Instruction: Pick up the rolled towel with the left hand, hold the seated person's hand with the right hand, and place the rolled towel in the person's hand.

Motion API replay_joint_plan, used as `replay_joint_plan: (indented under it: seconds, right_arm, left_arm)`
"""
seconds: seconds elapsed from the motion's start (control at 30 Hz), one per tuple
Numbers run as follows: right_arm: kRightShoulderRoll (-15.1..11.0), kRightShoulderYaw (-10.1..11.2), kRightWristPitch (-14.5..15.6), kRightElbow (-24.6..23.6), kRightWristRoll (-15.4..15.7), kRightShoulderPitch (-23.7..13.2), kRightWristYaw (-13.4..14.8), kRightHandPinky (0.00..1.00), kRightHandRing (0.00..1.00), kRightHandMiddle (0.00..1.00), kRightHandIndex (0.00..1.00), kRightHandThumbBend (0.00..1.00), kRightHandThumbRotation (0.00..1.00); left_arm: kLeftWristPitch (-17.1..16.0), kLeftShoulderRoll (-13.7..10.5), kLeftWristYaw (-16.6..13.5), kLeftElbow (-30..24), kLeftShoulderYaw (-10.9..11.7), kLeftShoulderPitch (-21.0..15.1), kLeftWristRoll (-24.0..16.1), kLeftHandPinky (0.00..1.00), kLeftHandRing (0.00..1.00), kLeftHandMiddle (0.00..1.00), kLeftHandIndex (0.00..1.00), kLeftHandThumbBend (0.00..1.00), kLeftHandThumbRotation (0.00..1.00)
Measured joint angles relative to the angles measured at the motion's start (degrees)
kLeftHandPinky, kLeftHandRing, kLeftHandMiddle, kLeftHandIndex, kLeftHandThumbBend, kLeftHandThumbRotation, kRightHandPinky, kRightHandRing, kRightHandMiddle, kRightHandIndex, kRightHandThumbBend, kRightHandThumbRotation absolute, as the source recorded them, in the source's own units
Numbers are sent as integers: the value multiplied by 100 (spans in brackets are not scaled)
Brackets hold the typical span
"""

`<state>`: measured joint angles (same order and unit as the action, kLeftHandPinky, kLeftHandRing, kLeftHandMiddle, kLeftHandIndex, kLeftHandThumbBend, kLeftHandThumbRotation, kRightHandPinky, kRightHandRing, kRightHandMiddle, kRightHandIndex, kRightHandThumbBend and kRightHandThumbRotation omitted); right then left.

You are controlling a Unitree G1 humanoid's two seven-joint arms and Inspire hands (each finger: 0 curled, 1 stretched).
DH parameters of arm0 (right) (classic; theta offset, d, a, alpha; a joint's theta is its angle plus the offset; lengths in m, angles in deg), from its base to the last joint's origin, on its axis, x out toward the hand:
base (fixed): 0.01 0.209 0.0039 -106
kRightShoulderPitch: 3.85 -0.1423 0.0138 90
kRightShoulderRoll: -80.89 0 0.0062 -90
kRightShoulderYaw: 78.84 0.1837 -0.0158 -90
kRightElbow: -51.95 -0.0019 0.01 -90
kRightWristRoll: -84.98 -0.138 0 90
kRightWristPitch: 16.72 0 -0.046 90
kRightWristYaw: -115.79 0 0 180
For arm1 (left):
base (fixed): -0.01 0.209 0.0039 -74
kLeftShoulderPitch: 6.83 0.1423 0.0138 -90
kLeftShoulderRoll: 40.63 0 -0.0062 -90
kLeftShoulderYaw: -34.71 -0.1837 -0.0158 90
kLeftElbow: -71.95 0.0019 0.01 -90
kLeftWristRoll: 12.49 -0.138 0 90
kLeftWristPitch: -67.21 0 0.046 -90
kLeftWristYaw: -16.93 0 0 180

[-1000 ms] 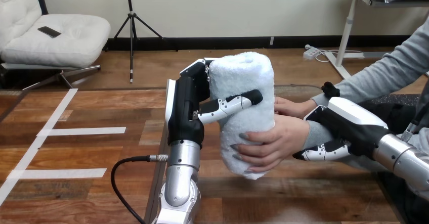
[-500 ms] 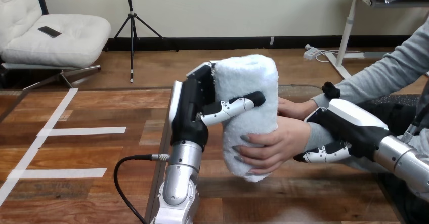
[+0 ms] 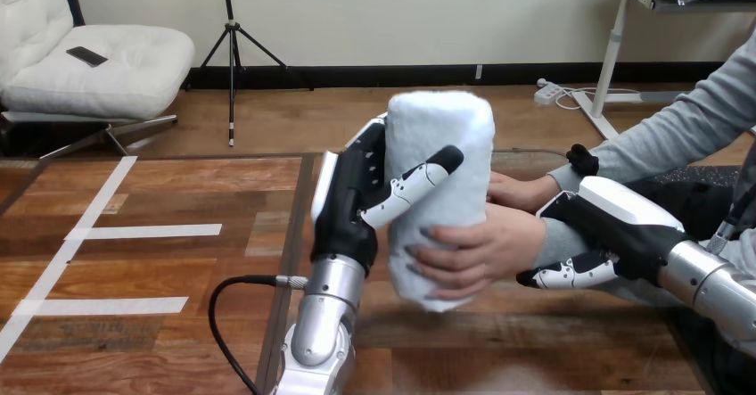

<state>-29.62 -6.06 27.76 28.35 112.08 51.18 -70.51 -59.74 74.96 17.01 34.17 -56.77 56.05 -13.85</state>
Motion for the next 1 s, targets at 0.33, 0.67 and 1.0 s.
replay_joint_plan:
  seconds: [0.33, 0.67, 1.0]
  right_arm:
    - [7, 0, 1, -16, -1, 0, 0, 18, 22, 28, 29, 52, 32]
    - [8, 2, 1, -16, -21, 0, -1, 18, 22, 28, 29, 53, 33]
    - [7, 10, 2, -18, -38, 0, 0, 18, 22, 28, 29, 54, 34]
  left_arm:
    - [42, 0, 48, -66, -75, 43, -92, 100, 100, 98, 97, 97, 90]
    - [44, -3, 44, -131, -80, 52, -140, 100, 100, 99, 96, 95, 91]
    - [44, -4, 43, -173, -80, 53, -141, 100, 100, 99, 96, 93, 92]
